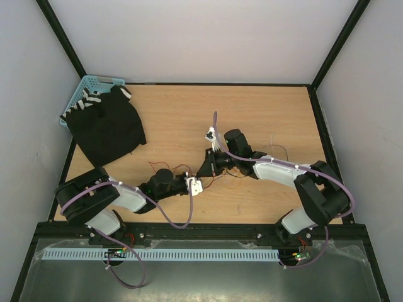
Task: Zip-tie the wires
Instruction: Tie the cable at the center of the board.
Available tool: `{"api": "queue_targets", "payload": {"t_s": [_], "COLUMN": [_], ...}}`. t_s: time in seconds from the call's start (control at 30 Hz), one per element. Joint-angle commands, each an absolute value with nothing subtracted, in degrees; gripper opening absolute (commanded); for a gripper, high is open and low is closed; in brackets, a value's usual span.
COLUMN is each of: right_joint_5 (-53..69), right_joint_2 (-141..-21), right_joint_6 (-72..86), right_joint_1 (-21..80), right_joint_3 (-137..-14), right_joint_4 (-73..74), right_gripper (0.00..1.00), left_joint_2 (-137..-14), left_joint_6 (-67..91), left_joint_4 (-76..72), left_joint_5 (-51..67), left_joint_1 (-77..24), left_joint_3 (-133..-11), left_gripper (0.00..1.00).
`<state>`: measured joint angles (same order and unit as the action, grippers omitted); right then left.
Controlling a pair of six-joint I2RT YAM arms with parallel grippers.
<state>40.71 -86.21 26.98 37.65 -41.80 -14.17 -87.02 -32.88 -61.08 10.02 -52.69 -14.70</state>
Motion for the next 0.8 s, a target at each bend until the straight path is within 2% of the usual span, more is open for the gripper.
{"api": "queue_targets", "payload": {"t_s": [0.0, 0.37, 0.77], "right_joint_5": [40.6, 39.3, 39.9], "right_joint_2": [-86.3, -87.1, -86.8], "right_joint_6": [25.6, 23.8, 24.0], "right_joint_1": [37.8, 35.1, 34.8], "right_joint_3": [-43.7, -52.4, -54.0], "right_joint_4": [-13.4, -8.7, -8.0], "right_gripper": [0.0, 0.0, 0.0], "left_joint_2": [-86.3, -84.7, -86.0], "left_joint_6": [-32.1, -33.4, -31.1], "left_joint_4": [-63.1, -63.1, -63.7], "left_joint_5": [10.9, 10.6, 9.1], "left_joint_1": [-52.4, -53.4, -53.3], "left_joint_3": [-14.5, -14.1, -14.1], "left_gripper": [0.0, 0.0, 0.0]}}
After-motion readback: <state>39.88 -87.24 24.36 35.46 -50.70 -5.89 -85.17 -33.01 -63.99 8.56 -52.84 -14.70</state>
